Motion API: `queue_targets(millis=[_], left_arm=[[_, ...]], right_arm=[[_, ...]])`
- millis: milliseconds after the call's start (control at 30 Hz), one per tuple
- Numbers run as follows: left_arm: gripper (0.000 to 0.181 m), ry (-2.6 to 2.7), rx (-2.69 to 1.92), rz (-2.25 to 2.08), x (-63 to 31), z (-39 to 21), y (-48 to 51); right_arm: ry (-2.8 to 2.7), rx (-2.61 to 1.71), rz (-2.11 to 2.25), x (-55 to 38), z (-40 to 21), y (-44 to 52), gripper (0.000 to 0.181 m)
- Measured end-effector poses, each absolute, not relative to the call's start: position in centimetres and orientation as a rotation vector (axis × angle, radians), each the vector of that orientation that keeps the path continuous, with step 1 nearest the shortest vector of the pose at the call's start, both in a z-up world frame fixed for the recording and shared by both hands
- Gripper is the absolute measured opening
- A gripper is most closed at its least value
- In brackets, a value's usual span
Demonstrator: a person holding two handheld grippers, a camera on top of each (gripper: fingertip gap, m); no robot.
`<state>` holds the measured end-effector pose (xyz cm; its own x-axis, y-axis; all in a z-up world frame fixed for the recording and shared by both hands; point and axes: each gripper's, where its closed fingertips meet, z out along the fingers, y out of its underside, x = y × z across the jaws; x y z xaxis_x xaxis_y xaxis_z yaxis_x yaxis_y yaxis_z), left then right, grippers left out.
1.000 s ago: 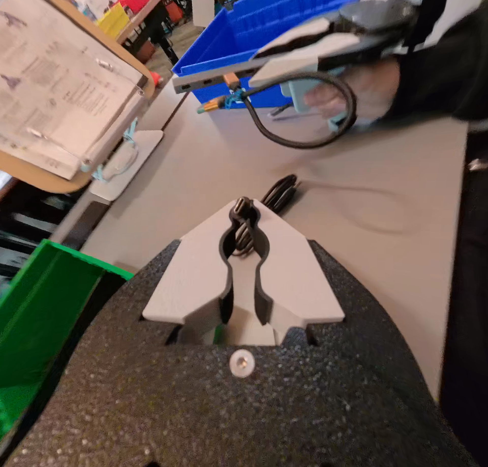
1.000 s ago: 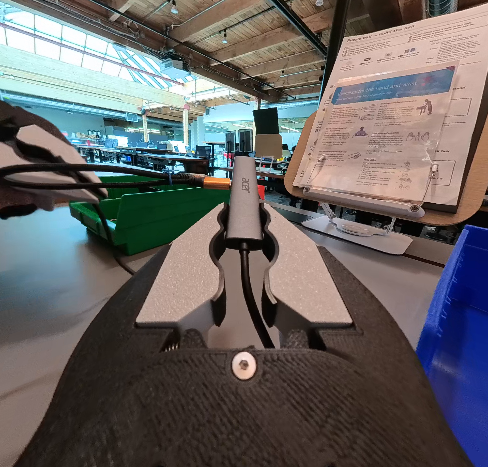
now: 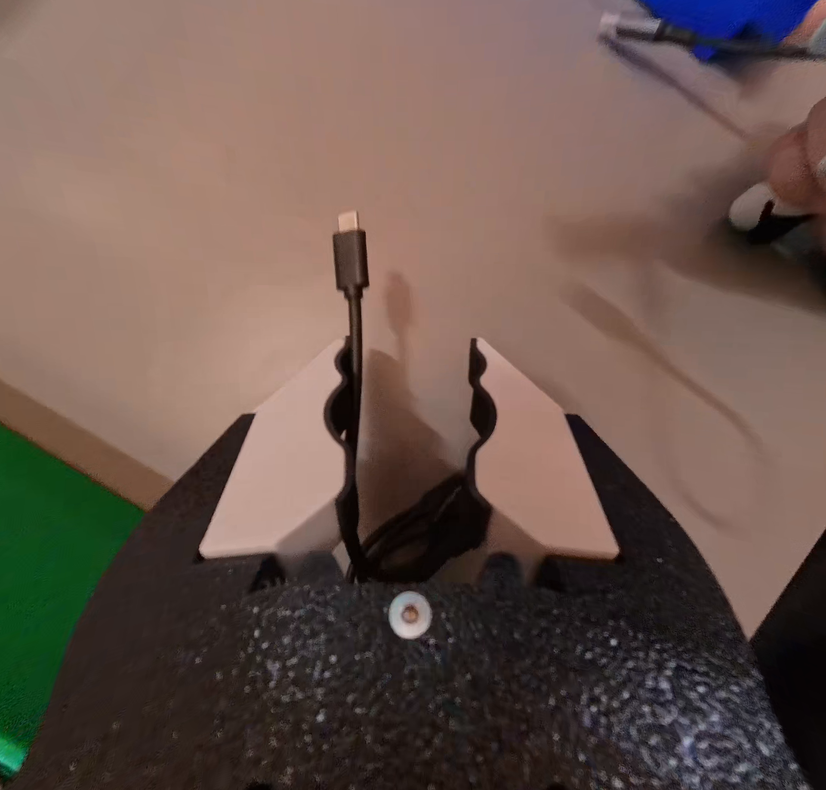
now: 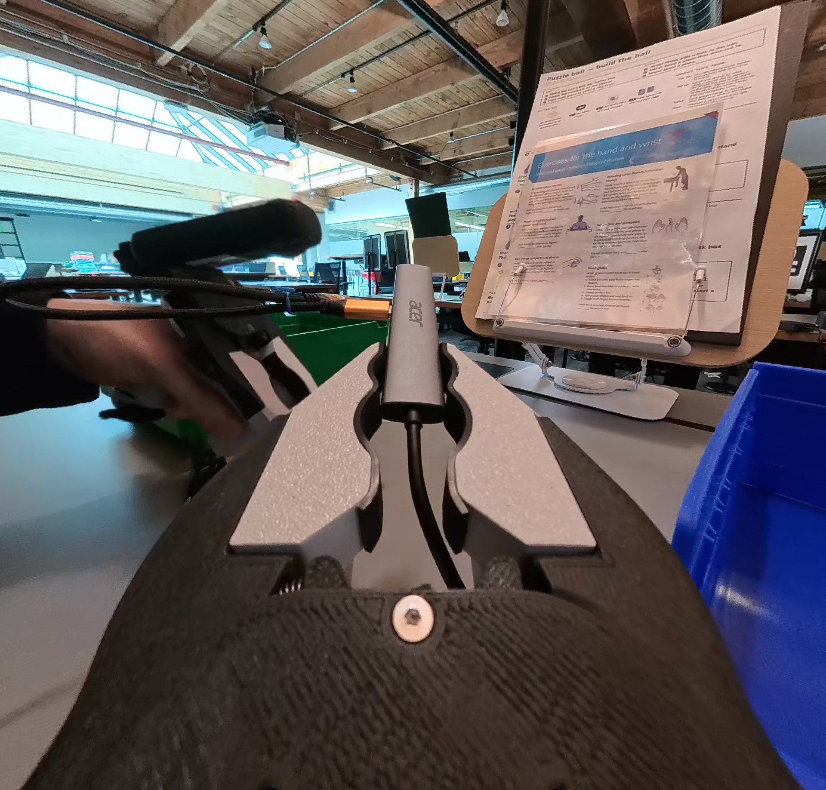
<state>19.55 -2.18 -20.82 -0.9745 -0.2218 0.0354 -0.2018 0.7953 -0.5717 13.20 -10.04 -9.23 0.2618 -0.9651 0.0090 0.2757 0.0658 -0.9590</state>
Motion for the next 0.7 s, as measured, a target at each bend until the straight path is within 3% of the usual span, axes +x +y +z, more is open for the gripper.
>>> queue_targets(millis=[33,367,700], left_arm=[[0.052,2.960,-0.352,-0.893,19.5,-21.2,-1.9],[0.062,3.037,-0.465,-0.615,21.2,-21.8,-1.6],[0.056,3.391,-0.892,-0.451,22.0,-21.2,-4.0]], right_arm=[[0.826,-1.091,-1.117,13.2,-9.2,-10.1,0.022],[0.821,-1.096,-1.112,13.2,-9.3,-10.0,0.022],[0.817,-1.097,-1.096,13.2,-9.3,-9.9,0.022]])
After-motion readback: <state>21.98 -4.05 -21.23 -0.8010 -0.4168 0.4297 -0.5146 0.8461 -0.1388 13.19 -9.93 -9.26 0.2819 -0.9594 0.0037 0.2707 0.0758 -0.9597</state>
